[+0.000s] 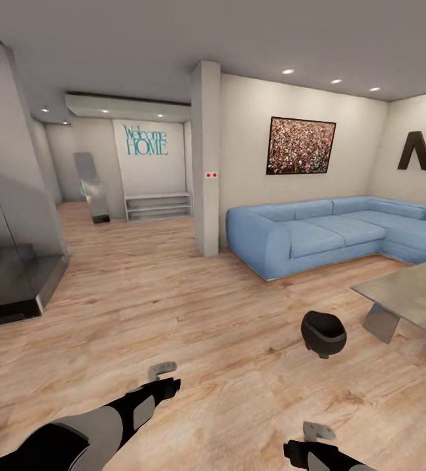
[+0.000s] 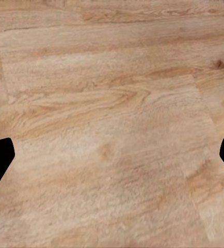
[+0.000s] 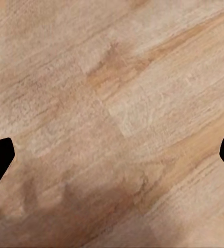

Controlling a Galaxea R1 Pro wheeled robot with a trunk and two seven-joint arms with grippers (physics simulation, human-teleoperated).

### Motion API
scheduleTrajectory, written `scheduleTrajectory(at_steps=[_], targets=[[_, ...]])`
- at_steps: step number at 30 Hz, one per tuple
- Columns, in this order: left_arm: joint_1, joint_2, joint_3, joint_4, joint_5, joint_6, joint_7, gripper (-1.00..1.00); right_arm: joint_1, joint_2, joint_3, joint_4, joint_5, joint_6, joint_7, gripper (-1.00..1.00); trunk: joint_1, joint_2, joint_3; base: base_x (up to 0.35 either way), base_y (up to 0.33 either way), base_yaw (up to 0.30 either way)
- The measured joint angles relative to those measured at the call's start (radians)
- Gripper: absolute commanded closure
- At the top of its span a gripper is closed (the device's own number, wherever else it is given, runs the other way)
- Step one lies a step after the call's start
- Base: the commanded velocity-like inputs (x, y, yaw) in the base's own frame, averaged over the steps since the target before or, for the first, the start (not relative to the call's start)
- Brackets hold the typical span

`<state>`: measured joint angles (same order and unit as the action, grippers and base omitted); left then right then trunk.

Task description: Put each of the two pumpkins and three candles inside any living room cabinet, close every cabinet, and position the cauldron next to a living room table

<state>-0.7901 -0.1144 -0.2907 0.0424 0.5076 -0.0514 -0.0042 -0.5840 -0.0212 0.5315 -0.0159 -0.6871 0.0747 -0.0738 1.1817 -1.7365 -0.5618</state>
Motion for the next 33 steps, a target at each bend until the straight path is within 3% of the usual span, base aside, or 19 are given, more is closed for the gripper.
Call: scheduleTrajectory(at_steps=[20,33], targets=[[0.000,0.000,0.000,0.000,0.000,0.000,0.000,-1.00,0.001,0.000,0.001,0.000,0.002,-0.001,0.002,-1.00,0.000,0.000,0.000,0.290,0.218,-0.008],[0.000,0.000,0.000,0.000,0.000,0.000,0.000,-1.00,0.002,0.000,0.000,0.000,0.001,-0.001,0.002,-1.00,0.000,0.000,0.000,0.291,0.217,-0.260]])
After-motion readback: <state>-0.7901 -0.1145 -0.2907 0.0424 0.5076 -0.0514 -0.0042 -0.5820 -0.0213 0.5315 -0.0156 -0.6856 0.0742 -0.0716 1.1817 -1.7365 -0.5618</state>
